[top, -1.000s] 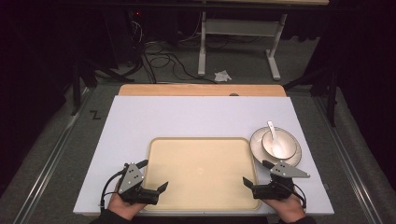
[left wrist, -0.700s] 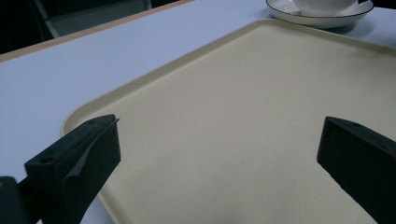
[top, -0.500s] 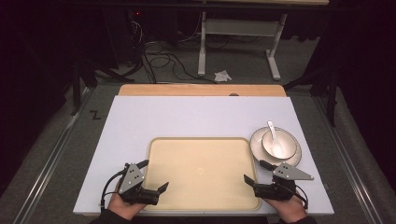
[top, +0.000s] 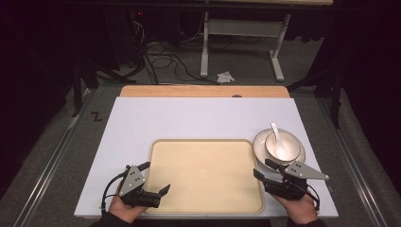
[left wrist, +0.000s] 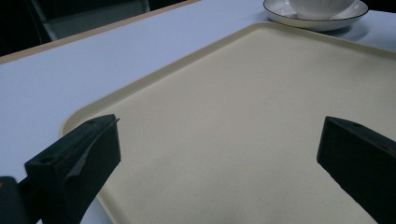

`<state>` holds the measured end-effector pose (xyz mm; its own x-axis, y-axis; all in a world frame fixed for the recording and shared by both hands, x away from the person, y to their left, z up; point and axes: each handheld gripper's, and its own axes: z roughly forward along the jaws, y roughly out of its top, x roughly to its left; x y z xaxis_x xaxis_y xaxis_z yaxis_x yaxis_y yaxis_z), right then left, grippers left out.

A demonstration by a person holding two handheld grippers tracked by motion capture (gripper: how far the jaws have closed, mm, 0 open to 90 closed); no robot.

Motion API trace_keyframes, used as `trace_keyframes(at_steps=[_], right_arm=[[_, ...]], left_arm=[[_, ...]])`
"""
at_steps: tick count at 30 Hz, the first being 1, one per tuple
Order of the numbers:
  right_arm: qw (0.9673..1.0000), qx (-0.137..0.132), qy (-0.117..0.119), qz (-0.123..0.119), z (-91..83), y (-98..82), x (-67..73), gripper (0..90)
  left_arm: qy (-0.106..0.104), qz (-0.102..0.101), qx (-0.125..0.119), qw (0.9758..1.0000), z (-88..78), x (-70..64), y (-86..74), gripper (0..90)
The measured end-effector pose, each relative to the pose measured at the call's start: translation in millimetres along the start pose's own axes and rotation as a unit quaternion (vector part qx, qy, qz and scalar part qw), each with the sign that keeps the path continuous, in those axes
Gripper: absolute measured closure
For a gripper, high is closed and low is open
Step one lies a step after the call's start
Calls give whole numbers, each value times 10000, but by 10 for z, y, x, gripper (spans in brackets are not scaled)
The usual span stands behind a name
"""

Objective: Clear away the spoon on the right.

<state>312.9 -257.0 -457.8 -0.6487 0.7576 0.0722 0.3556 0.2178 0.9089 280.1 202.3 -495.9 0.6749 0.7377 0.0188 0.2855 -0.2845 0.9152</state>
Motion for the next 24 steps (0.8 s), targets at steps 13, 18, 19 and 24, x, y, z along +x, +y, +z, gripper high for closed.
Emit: trace_keyframes(at_steps=[13,18,19,24], right_arm=[[9974,279,-672,-1,107,388,-223,648],[9959,406,-811,14,194,514,-400,751],[9955,444,-841,12,218,535,-436,782],[9932,658,-965,-1,361,633,-619,859]], left_arm=[[-4,-9,-31,10000,-15,8,2,3],[-13,-4,-54,10000,-18,5,5,3],[-13,-4,-54,10000,-18,5,5,3],[-15,-6,-68,10000,-25,4,7,3]])
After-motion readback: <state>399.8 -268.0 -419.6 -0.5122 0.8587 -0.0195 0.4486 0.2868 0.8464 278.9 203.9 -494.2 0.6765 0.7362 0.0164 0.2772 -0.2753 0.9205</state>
